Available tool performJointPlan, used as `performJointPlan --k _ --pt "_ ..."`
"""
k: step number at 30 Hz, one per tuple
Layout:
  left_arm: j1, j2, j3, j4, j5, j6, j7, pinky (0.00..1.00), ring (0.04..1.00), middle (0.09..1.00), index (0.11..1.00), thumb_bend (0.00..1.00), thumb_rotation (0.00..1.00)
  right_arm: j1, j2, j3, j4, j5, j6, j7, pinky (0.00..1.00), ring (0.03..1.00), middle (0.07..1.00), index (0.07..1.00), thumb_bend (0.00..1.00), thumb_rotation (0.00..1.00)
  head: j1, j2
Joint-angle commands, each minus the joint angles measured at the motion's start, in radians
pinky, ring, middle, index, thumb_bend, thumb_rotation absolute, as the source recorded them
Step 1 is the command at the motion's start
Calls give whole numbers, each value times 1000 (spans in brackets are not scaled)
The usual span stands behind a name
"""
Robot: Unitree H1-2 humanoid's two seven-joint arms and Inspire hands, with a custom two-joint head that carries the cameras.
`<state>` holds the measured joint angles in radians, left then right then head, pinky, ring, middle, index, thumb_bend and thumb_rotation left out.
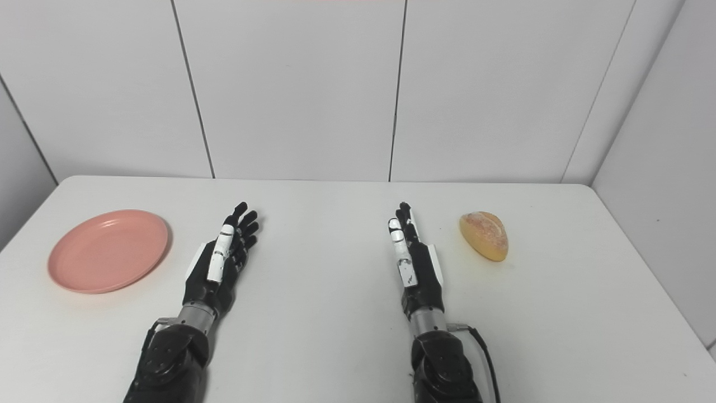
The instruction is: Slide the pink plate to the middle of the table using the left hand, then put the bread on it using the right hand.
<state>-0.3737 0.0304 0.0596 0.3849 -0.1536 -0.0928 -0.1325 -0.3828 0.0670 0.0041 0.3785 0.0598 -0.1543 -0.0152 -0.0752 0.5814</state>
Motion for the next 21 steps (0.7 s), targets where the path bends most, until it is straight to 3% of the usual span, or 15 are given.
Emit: performJointPlan --k 1,21 --pt "-29 9 -5 -13 -6 -11 -15 1000 981 967 964 402 1000 -34 3 0 -26 -2 -13 4 1000 1000 1000 1000 521 938 1 1" --pt "-31 11 -3 -9 -6 -13 -18 1000 986 974 970 413 1000 -35 3 -1 -28 3 -15 7 1000 1000 1000 1000 521 925 0 7"
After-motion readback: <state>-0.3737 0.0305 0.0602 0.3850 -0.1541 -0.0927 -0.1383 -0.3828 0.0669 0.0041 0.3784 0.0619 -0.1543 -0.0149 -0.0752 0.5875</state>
